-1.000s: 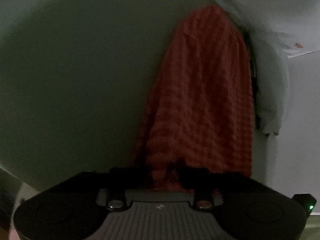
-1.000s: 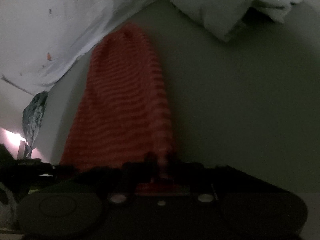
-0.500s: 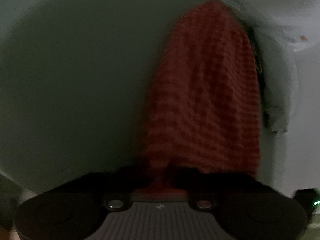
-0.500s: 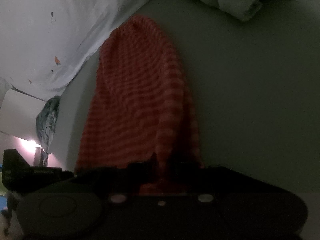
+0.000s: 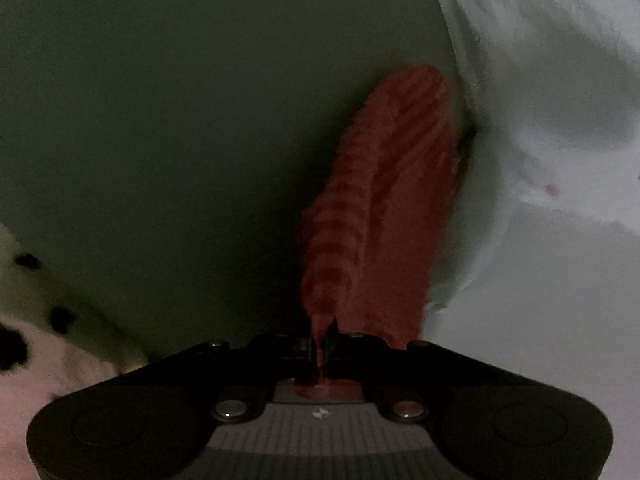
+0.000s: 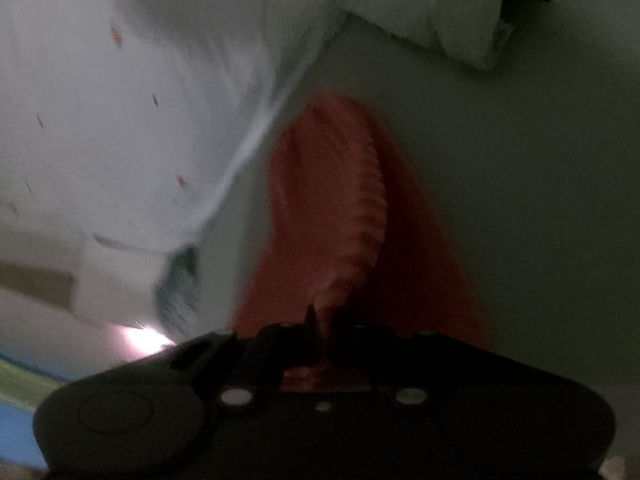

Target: Fold clothes

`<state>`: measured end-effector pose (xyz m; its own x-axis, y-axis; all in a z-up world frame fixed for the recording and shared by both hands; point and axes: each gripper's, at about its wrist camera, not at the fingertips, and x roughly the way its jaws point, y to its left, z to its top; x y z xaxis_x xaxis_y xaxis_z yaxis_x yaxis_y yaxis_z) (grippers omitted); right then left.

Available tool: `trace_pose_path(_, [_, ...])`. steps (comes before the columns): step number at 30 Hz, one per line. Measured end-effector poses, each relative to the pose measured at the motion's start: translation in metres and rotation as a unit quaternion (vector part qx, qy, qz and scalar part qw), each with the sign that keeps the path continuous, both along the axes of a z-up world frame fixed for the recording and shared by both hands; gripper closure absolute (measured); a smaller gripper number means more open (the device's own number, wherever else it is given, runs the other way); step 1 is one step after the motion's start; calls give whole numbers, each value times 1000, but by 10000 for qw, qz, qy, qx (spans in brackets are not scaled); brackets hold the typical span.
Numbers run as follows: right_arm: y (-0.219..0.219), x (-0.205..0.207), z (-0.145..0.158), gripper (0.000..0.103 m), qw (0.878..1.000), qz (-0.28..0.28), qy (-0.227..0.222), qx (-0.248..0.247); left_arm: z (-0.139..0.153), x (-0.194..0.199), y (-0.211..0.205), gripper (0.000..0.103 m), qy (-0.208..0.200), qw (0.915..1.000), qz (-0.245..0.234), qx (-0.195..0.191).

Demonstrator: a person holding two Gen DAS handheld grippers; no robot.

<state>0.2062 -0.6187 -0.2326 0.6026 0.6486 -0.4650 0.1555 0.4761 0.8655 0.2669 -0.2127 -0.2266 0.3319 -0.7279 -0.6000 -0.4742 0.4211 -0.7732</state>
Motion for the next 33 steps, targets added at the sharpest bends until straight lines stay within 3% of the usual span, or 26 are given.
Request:
trace_pose_path(7, [-16,66,8,98,9937,-649,-71,913,10,60,0,98,-225,9975,368,-562])
trace_pose_path(9, [-16,97,10,98,9934,-727,-58,887,13,88,0,98,-292,9967,444,-610])
trace_pose_path(13, [-12,173,12,96,9927,-914,124,773,-6,137,-2,98,7,9953,640,-732])
trace_pose_path(16, [-12,235,14,80,9919,-1150,343,422,-21,173,-3,97,240,9932,788,-824])
trace_pose_path(17, [-11,247,19,70,9917,-1216,374,202,-26,186,-4,96,317,9923,837,-854])
trace_pose_path(19, [-7,266,31,63,9904,-1305,359,-289,-36,210,-5,95,472,9903,935,-914])
trace_pose_path(21, [4,266,55,53,9872,-1179,-25,-1074,-46,234,-6,95,627,9879,1032,-974])
trace_pose_path(22, [14,258,67,52,9799,-1054,-273,-1674,-51,247,-6,95,704,9865,1081,-1004])
trace_pose_path(23, [26,249,76,52,9664,-858,-497,-2370,-56,259,-7,95,782,9851,1130,-1034])
trace_pose_path(25, [56,228,83,51,9209,-253,-876,-3790,-63,259,-8,94,828,9824,1263,-1101])
trace_pose_path(28, [100,191,68,51,8255,1011,-1268,-5406,-81,272,-5,91,968,9762,1530,-1195])
trace_pose_path(31, [111,164,47,51,7727,2064,-1342,-5851,-84,271,-7,73,998,9733,1674,-1210])
trace_pose_path(33, [111,149,41,50,7506,2403,-1417,-5989,-83,272,-11,60,881,9733,1708,-1259])
